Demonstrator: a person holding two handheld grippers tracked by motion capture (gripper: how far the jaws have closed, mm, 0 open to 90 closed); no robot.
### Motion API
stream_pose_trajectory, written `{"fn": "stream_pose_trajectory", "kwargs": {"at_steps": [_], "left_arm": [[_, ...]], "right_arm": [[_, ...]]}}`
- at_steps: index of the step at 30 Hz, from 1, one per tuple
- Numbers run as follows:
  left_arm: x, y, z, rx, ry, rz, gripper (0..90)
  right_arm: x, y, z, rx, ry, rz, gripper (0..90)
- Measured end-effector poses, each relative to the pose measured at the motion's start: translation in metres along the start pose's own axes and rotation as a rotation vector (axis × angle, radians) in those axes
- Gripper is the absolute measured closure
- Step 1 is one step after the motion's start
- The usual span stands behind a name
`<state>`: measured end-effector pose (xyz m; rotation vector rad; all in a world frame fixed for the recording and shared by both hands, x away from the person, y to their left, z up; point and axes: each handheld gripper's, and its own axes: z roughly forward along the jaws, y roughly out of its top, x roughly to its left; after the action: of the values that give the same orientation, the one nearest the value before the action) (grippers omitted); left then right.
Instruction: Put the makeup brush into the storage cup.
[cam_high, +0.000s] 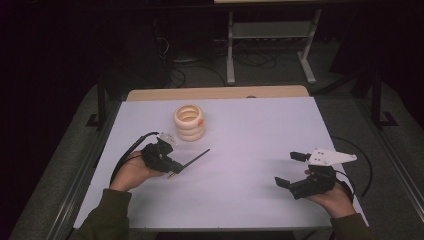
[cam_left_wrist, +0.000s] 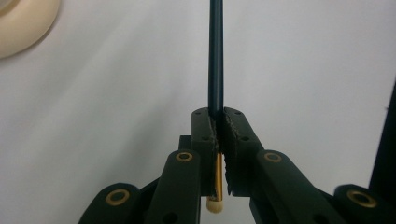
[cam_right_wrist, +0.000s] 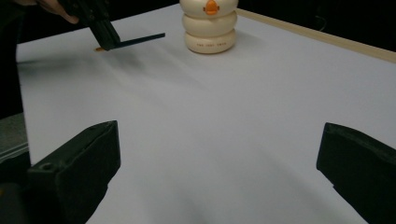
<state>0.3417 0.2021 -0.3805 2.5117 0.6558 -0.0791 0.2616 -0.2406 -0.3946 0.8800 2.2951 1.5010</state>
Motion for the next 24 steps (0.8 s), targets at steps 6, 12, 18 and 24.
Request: {"fn": "stream_pose_trajectory", "kwargs": {"at_steps": [6,12,18,24], "left_arm": [[-0.008,0.005,0.001,-0.023,-0.031,0.064,83.8],[-0.015,0.012,0.005,-0.002,-0.056,0.09,83.8],[-0.021,0.02,0.008,0.022,-0.08,0.143,83.8],[-0.026,0.026,0.008,0.023,-0.101,0.181,83.8]], "right_arm": [[0.001,0.007,0.001,0.012,0.066,-0.03,0.0],[0.0,0.013,0.004,0.04,0.107,-0.038,0.0],[0.0,0.014,0.009,0.061,0.136,-0.052,0.2],[0.0,0.018,0.014,0.074,0.162,-0.064,0.2]]}}
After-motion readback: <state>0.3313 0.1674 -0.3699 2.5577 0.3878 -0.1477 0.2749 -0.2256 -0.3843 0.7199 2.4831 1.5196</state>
